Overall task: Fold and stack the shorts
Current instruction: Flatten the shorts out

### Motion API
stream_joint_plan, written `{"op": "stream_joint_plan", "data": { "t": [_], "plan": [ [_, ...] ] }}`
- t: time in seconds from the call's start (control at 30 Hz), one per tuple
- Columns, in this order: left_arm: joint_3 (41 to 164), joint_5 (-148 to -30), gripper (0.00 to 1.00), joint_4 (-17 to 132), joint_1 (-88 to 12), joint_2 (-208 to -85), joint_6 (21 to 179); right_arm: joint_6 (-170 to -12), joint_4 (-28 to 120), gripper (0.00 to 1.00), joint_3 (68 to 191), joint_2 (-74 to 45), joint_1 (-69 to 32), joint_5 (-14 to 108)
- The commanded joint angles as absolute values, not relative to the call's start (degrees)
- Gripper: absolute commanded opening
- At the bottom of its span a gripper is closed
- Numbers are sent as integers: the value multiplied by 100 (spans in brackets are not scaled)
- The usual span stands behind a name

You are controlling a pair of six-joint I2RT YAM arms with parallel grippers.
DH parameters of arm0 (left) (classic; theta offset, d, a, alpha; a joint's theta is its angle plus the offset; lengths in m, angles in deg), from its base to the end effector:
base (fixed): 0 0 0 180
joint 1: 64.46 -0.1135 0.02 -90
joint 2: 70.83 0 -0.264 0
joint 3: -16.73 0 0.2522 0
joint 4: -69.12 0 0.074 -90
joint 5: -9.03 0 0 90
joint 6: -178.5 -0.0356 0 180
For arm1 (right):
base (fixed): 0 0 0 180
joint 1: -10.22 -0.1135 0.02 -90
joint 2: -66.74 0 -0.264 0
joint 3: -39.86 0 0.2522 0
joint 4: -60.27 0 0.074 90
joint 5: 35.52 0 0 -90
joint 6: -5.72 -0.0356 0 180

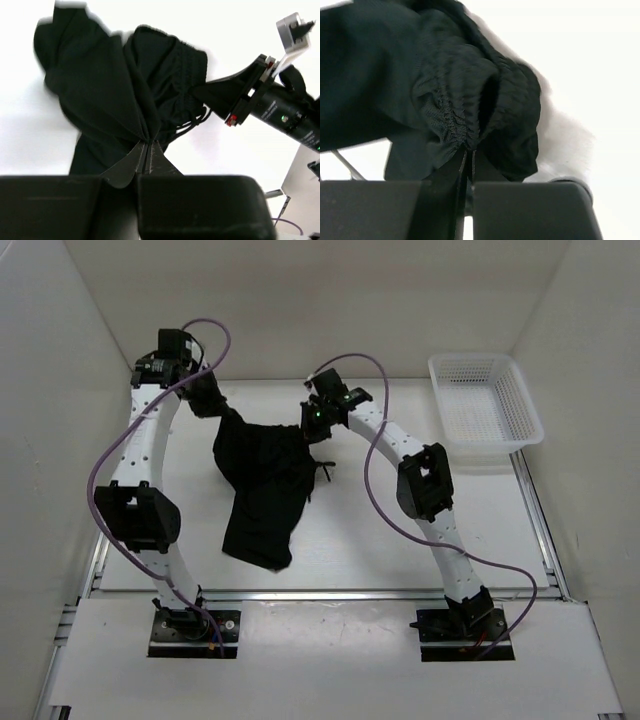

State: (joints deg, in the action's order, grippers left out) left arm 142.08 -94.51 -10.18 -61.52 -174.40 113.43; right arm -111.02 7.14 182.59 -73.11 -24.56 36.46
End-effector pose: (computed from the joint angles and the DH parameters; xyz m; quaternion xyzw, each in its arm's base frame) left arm 0.3735 -0.0275 0.3721 -0.1495 0.9422 -0.1767 0.2423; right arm 0.4394 0.3186 0.2135 -0.1182 0.9228 0.2983 0.2132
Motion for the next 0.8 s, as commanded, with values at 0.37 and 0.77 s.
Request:
{"op": "stream_joint_plan", "data": {
  "t": [0.37,0.77],
  "plan": [
    [15541,-10382,10,-697,-6394,-16253,11302,-9475,1991,0,16242,-2826,-1904,5120],
    [9264,-10638,92,561,-4846,-13814,11522,-11001,1665,100,10084,1444,-2080,8354]
  ]
}}
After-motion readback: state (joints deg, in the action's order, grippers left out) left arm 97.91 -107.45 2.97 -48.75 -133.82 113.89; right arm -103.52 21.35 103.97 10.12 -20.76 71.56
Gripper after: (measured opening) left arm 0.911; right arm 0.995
